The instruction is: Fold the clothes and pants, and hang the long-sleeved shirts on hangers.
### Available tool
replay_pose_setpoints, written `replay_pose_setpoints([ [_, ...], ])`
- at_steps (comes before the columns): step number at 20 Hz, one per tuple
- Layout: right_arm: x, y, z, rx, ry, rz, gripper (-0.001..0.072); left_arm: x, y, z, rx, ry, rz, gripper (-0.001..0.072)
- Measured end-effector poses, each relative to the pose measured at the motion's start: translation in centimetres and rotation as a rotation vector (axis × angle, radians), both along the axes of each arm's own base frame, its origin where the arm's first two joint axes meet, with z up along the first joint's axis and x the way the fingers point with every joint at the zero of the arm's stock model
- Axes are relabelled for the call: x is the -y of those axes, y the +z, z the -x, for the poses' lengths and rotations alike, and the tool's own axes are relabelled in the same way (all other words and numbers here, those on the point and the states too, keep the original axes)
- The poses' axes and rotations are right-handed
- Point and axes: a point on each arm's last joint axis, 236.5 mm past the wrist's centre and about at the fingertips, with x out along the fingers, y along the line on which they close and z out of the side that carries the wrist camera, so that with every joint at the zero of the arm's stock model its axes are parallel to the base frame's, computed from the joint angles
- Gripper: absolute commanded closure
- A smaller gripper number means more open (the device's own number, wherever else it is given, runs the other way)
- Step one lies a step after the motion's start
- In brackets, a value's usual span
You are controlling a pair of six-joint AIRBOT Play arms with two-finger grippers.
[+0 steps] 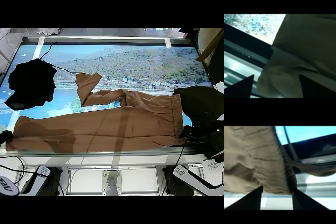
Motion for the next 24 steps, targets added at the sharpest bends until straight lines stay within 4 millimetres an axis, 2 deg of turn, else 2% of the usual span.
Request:
replay_pose_setpoints([
  [2, 0.5, 1.4, -0.6, 0.009, 0.006, 0.004, 0.0296, -0.5, 0.8, 0.2, -0.011, -0.01, -0.027, 0.0059],
  [4, 1.5, 3.6, -2.0, 0.044, 0.008, 0.029, 0.0296, -1.7, 3.9, -1.3, 0.062, -0.002, -0.089, 0.0059],
  [6, 2.9, 6.4, -4.4, 0.124, -0.004, 0.072, 0.0296, -2.2, 8.9, -5.1, 0.26, 0.023, -0.119, 0.0067],
  [8, 3.9, 9.3, -7.6, 0.246, -0.029, 0.106, 0.0296, -0.5, 13.4, -9.7, 0.46, 0.017, -0.06, 0.0068],
  [9, 4.2, 10.4, -9.2, 0.31, -0.047, 0.114, 0.0296, 0.8, 14.5, -11.8, 0.516, 0.005, -0.004, 0.0067],
  [10, 4.4, 11.5, -10.8, 0.375, -0.066, 0.117, 0.0296, 2.9, 14.7, -14.0, 0.545, -0.019, 0.077, 0.0068],
  [13, 4.6, 13.8, -13.8, 0.506, -0.109, 0.115, 0.0296, 11.1, 12.5, -20.5, 0.514, -0.17, 0.296, 0.0072],
  [14, 4.7, 14.2, -14.4, 0.531, -0.119, 0.114, 0.0296, 14.4, 11.5, -22.7, 0.487, -0.241, 0.34, 0.01],
  [16, 4.7, 14.9, -15.1, 0.565, -0.131, 0.11, 0.0296, 21.1, 9.3, -26.8, 0.415, -0.376, 0.384, 0.0103],
  [18, 4.7, 15.2, -15.5, 0.582, -0.138, 0.11, 0.0297, 27.3, 6.7, -30.2, 0.31, -0.504, 0.349, 0.0099],
  [21, 4.8, 15.5, -15.8, 0.596, -0.143, 0.108, 0.0296, 33.9, 3.0, -34.1, 0.154, -0.642, 0.215, 0.0087],
  [24, 4.8, 15.6, -15.9, 0.603, -0.143, 0.109, 0.0296, 37.7, -0.2, -36.9, 0.043, -0.698, 0.121, 0.0084],
])
